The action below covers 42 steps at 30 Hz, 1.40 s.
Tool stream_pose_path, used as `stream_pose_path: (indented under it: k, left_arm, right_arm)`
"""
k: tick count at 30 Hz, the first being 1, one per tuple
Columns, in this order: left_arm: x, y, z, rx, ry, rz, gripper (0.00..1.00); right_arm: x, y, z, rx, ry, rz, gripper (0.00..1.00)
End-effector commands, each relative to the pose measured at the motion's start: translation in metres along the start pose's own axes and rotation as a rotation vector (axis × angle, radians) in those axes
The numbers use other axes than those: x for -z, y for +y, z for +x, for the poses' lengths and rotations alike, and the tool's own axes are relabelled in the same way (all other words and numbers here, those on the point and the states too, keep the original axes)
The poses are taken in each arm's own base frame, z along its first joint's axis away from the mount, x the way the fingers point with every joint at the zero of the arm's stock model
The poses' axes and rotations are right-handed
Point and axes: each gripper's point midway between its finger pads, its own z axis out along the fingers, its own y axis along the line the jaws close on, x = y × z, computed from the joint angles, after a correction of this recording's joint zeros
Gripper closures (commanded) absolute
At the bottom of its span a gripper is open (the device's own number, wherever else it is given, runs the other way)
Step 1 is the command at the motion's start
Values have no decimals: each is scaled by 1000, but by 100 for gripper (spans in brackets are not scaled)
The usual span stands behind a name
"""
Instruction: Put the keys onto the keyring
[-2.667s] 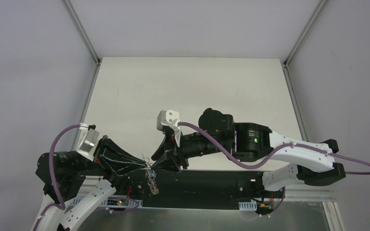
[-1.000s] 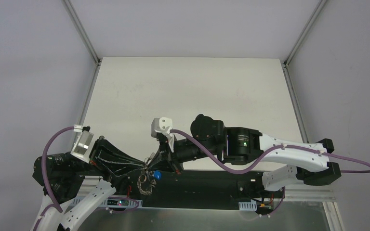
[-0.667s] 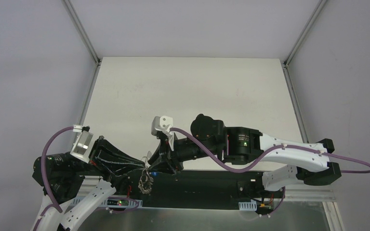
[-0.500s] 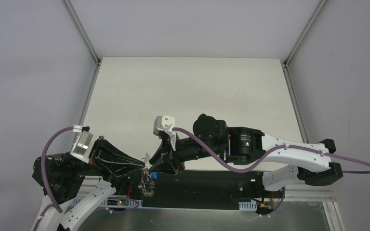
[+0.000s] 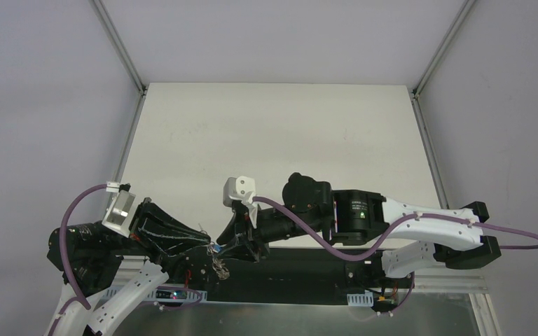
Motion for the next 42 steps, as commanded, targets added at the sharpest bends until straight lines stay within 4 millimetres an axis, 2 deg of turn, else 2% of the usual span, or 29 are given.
stream_pose_path:
  k: [1, 21, 26, 30, 37, 42]
  left_arm:
    - [0, -12, -18, -55, -59, 28, 100]
    - [2, -13, -16, -59, -60, 30, 100]
    - [2, -14, -16, -59, -60, 32, 100]
    - [2, -14, -15, -56, -58, 33, 100]
    - [3, -13, -12, -50, -48, 34, 100]
    - [4, -11, -4, -9, -8, 20, 100]
  right_arm:
    - [4, 3, -27, 40, -94, 4, 65]
    - [-3, 2, -39, 57, -129, 25, 67]
    - [-4, 1, -39, 61, -128, 32, 79]
    - [-5, -1, -39, 63, -126, 41, 100]
    - [-2, -3, -41, 59, -135, 54, 100]
    - [3, -1, -36, 29, -95, 57, 100]
